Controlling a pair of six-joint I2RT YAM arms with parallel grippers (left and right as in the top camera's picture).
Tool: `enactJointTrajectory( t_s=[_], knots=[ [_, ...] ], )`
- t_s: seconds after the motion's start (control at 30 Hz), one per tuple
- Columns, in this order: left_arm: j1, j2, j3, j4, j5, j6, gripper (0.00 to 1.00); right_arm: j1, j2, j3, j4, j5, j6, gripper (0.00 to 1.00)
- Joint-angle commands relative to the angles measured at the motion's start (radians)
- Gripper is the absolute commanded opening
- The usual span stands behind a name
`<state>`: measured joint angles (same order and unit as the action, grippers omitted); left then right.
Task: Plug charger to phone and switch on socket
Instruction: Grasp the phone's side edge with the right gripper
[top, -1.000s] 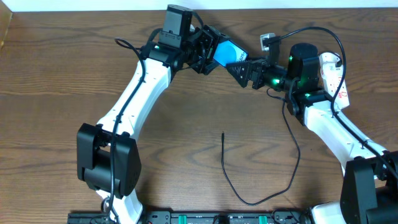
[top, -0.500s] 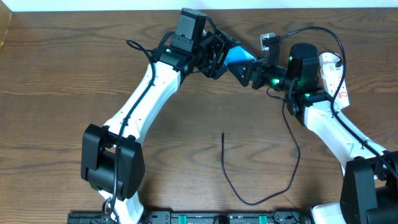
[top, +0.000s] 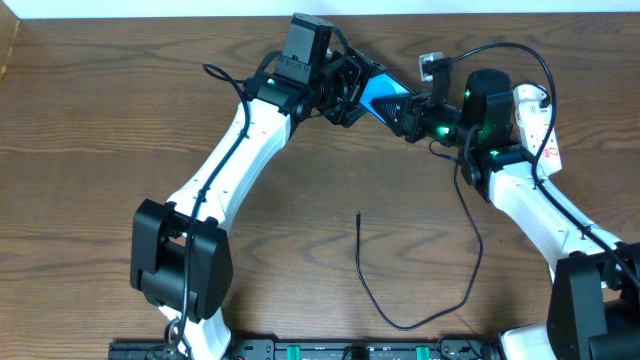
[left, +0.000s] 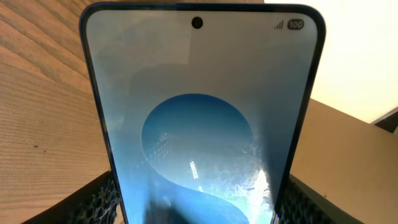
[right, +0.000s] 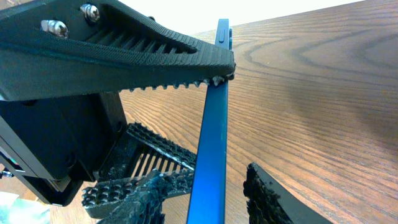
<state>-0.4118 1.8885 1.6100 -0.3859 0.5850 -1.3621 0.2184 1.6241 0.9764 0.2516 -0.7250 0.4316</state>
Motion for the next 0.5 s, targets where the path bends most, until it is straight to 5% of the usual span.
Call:
enactJointTrajectory(
  t_s=[0.0,0.47],
  knots=[
    [0.000,-0.026,0.006,0.006,-0.004,-0.005,0.07,0.010,-0.001,0.016,0.002,0.001,-0.028,0.35],
    [0.000,-0.026,0.006,0.003,-0.038,-0.005,0.07,0.013,-0.001,0.016,0.002,0.000,-0.029,0.17]
  ],
)
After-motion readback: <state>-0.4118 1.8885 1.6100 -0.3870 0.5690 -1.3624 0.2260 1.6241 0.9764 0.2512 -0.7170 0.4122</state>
